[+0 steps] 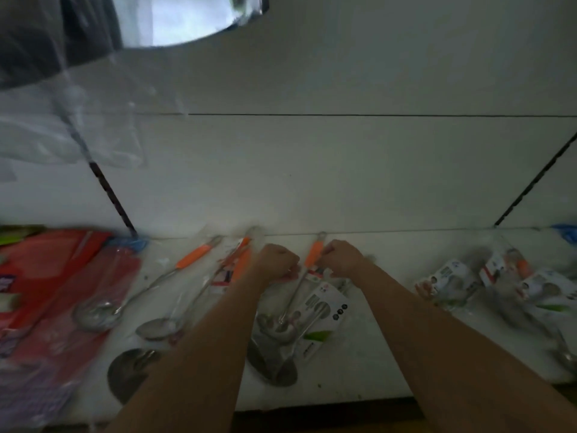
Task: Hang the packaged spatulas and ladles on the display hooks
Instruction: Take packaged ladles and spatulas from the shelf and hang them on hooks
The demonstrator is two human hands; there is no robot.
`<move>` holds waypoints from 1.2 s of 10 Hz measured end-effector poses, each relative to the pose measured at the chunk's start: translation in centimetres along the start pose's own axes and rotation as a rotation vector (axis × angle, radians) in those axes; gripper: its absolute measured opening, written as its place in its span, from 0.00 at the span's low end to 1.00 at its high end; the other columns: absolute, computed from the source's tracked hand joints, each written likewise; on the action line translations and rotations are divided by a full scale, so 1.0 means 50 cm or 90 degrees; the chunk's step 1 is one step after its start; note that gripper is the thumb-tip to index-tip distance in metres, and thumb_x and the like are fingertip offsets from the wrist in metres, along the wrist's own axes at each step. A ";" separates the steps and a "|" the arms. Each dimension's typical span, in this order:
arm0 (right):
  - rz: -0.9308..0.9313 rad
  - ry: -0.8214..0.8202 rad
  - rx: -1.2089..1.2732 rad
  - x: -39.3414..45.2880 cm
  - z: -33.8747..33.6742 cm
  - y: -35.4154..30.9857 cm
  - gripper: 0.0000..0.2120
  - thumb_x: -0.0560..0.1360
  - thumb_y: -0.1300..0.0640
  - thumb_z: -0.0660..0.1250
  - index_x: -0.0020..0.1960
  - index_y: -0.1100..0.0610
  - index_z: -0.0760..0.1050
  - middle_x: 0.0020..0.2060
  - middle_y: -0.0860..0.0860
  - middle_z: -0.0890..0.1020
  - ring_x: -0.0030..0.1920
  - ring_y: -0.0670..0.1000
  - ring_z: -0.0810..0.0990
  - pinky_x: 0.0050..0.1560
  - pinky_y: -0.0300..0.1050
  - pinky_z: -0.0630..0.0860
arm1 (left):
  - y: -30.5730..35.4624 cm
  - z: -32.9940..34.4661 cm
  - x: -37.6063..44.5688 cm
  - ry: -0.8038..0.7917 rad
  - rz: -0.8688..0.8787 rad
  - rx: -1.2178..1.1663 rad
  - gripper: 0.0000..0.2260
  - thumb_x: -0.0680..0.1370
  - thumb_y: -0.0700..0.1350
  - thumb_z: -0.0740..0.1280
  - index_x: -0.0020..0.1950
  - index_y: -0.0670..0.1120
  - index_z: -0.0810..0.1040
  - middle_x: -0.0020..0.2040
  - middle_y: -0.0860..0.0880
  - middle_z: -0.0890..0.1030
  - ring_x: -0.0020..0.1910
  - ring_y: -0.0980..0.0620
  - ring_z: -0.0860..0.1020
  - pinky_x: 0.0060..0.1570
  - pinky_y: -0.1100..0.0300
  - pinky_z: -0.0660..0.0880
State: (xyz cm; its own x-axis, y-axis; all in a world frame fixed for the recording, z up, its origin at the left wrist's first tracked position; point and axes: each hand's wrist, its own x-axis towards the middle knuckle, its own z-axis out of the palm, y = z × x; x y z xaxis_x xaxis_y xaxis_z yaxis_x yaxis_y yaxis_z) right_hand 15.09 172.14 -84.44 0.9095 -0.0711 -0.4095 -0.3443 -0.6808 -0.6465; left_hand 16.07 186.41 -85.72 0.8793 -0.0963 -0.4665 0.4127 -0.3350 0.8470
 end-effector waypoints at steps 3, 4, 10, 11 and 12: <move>0.140 -0.001 0.233 0.062 0.036 0.044 0.29 0.73 0.64 0.67 0.69 0.66 0.58 0.58 0.61 0.73 0.52 0.56 0.74 0.46 0.47 0.76 | -0.015 0.043 0.029 0.010 0.045 0.110 0.10 0.76 0.36 0.63 0.54 0.36 0.80 0.46 0.44 0.76 0.44 0.50 0.73 0.43 0.59 0.69; 0.160 0.018 0.165 0.064 0.048 0.040 0.31 0.73 0.58 0.67 0.70 0.63 0.58 0.64 0.62 0.70 0.61 0.60 0.73 0.56 0.50 0.74 | 0.003 0.059 0.022 -0.009 0.027 0.123 0.05 0.76 0.37 0.64 0.48 0.38 0.77 0.48 0.43 0.74 0.48 0.49 0.72 0.44 0.59 0.68; -0.061 0.176 0.277 0.025 0.001 0.008 0.35 0.77 0.59 0.62 0.76 0.41 0.46 0.35 0.53 0.75 0.27 0.47 0.72 0.23 0.35 0.68 | 0.019 0.047 0.007 0.009 0.037 -0.112 0.22 0.77 0.34 0.64 0.69 0.38 0.64 0.54 0.38 0.77 0.41 0.48 0.76 0.31 0.66 0.71; -0.074 0.185 0.265 0.021 -0.002 -0.002 0.33 0.78 0.60 0.60 0.76 0.42 0.49 0.48 0.55 0.77 0.38 0.51 0.76 0.35 0.39 0.72 | 0.027 0.046 -0.006 0.028 0.109 -0.071 0.22 0.79 0.43 0.64 0.72 0.44 0.63 0.56 0.39 0.77 0.40 0.54 0.74 0.32 0.71 0.70; -0.093 0.165 0.205 0.026 -0.001 -0.003 0.24 0.76 0.64 0.60 0.71 0.49 0.66 0.62 0.54 0.75 0.54 0.53 0.75 0.46 0.37 0.68 | 0.038 0.039 -0.006 0.039 0.144 -0.068 0.22 0.81 0.52 0.57 0.75 0.52 0.59 0.63 0.45 0.73 0.55 0.51 0.72 0.54 0.60 0.68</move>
State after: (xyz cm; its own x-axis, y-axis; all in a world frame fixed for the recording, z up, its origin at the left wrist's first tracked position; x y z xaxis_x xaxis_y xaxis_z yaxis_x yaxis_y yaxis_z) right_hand 16.36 172.11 -84.82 0.9684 -0.1989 -0.1502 -0.2249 -0.4379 -0.8705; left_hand 16.11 183.95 -84.46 0.9637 -0.0994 -0.2478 0.2231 -0.2095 0.9520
